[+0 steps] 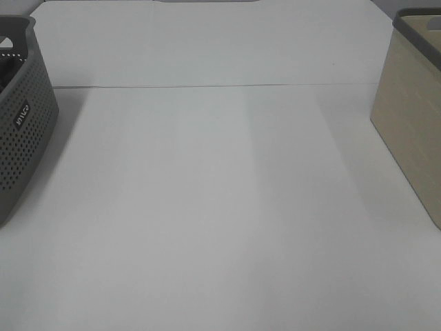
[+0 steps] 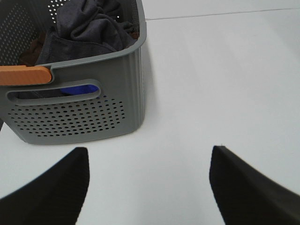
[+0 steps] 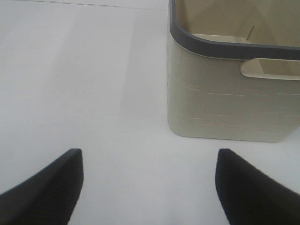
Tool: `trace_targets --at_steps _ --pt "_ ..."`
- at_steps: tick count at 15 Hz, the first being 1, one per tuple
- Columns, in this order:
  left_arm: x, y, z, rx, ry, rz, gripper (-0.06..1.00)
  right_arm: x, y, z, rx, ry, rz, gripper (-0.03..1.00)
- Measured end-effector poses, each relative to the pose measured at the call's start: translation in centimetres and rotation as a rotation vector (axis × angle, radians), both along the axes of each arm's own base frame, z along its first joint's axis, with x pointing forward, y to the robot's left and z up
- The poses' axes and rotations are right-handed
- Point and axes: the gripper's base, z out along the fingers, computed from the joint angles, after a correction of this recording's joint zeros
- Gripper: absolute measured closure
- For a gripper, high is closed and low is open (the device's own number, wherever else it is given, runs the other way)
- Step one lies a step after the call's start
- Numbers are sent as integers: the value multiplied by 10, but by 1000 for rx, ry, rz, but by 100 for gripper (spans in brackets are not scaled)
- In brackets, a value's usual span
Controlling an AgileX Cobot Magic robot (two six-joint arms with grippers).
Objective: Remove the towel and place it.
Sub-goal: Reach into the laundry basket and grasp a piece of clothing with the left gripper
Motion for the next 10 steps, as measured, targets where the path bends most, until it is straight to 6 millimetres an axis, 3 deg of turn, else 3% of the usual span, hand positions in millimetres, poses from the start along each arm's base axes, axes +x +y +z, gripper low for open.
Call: trace_targets --at_steps 10 --pt "0 -1 0 -1 0 84 27 0 0 0 0 0 0 20"
